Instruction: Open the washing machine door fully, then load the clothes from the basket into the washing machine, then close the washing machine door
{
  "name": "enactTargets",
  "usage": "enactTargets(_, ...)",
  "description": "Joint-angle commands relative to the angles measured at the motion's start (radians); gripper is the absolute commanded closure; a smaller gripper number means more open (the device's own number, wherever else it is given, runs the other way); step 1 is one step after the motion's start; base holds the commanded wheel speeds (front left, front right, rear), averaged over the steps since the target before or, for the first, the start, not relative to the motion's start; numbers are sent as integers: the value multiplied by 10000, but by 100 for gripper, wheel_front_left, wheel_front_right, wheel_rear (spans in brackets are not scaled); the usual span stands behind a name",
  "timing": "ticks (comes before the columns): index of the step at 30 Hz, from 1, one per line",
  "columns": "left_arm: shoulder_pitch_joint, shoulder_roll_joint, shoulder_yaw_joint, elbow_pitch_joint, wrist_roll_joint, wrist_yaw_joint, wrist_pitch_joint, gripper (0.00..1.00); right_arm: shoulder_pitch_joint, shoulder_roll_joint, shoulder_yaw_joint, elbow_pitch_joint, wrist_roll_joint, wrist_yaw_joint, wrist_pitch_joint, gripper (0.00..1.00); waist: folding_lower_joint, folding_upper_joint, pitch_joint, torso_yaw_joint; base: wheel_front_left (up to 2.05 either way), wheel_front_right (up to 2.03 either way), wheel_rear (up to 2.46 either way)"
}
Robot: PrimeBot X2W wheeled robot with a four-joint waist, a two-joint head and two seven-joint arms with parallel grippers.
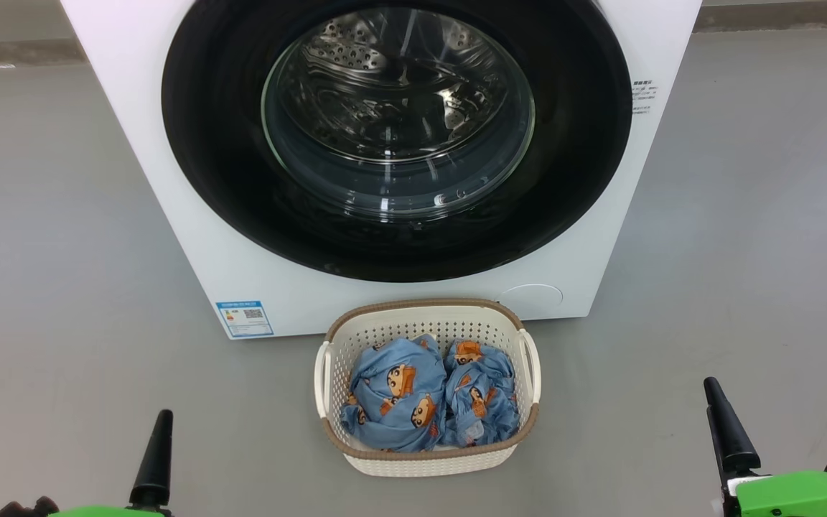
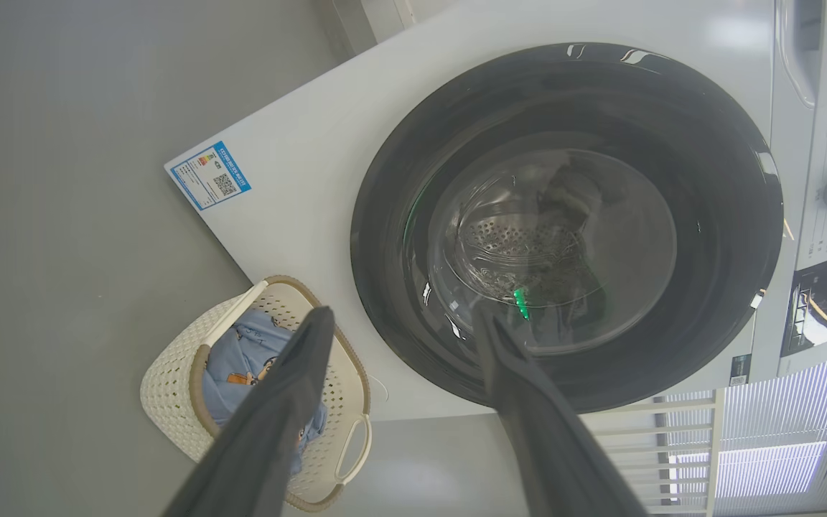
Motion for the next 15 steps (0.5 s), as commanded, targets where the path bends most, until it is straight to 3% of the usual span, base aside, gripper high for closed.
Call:
enactTargets(1,-137,175,176,-362,360,-15,-106,0,-446,-172,103,-215,-313,4,-108,0,-1,0,6,3,0,0,0)
enactTargets(15,-44,171,133,-516,2742,-20,-468,0,-469,-231,434,-86,-2542,6,-476,0,-1,0,11,18,0,0,0)
